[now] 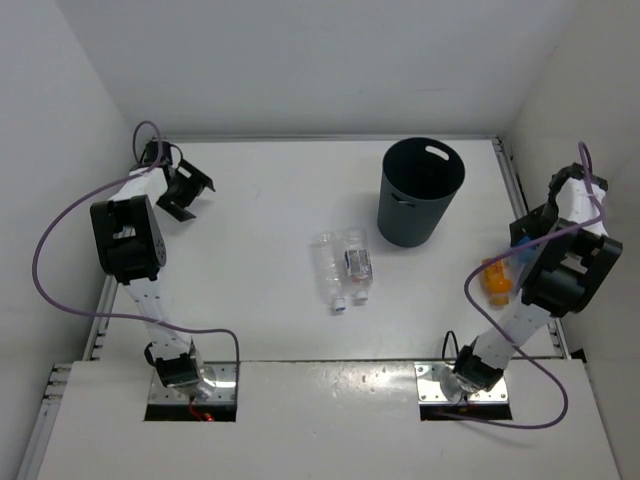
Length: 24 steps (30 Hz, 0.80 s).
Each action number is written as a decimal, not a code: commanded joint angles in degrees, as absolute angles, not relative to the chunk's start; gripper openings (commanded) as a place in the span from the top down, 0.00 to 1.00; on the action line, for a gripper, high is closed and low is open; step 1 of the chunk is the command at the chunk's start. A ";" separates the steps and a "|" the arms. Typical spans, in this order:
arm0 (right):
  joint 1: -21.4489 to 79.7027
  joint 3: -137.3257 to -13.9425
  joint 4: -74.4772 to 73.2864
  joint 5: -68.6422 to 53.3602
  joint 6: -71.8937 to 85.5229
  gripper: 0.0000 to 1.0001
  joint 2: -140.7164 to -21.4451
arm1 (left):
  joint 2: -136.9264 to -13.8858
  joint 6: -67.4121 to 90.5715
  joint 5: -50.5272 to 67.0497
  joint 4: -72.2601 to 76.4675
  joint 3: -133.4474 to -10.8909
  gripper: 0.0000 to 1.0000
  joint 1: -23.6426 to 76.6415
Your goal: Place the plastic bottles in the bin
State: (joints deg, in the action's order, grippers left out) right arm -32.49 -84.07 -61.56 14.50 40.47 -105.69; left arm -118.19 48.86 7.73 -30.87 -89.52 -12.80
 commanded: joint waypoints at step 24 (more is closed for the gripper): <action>-35.86 -91.07 -54.85 11.78 34.98 0.22 -119.44 | -117.33 45.53 8.00 -31.20 -88.24 0.00 -12.13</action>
